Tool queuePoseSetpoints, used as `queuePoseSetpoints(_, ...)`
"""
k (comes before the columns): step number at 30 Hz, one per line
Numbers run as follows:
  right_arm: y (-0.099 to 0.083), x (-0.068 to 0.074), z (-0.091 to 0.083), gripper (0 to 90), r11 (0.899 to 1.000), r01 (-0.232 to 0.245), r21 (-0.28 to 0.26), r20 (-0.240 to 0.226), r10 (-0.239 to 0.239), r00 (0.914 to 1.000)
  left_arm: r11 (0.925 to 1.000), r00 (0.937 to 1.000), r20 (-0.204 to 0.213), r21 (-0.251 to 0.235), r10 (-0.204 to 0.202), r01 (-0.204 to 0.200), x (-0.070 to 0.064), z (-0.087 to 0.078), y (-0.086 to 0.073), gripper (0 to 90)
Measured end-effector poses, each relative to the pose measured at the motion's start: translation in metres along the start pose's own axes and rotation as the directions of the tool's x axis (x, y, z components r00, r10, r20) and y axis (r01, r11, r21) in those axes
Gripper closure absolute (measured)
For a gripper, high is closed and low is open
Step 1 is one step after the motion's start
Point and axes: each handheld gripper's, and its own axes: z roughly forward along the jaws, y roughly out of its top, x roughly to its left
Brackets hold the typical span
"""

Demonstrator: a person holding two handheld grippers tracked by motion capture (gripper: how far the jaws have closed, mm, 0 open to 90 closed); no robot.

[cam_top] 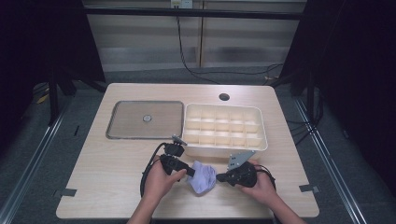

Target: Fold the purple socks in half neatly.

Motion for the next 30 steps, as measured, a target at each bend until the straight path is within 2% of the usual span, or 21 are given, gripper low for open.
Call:
queuePoseSetpoints(13,0.0,0.001,0.0,89.3,1.0,-0.003,0.002,0.004,0.003,1.0,0.9997,0.9996,0.026,0.021,-0.009,0.008,-0.001,0.004,0.0,64.0)
queuePoseSetpoints(26,0.0,0.001,0.0,89.3,1.0,0.004,0.003,0.001,-0.004,1.0,0.9999,0.9998,0.019,0.016,-0.003,0.003,-0.007,0.0,0.002,75.8)
queuePoseSetpoints(29,0.001,0.001,0.0,89.3,1.0,0.004,0.001,0.001,-0.004,1.0,0.9995,0.9998,0.02,0.029,0.008,-0.009,-0.009,-0.001,0.003,78.2)
queuePoseSetpoints(30,0.001,0.001,0.0,89.3,1.0,0.004,0.002,0.002,-0.004,1.0,0.9998,0.9997,0.022,0.018,0.002,-0.002,-0.01,0.0,0.003,78.6)
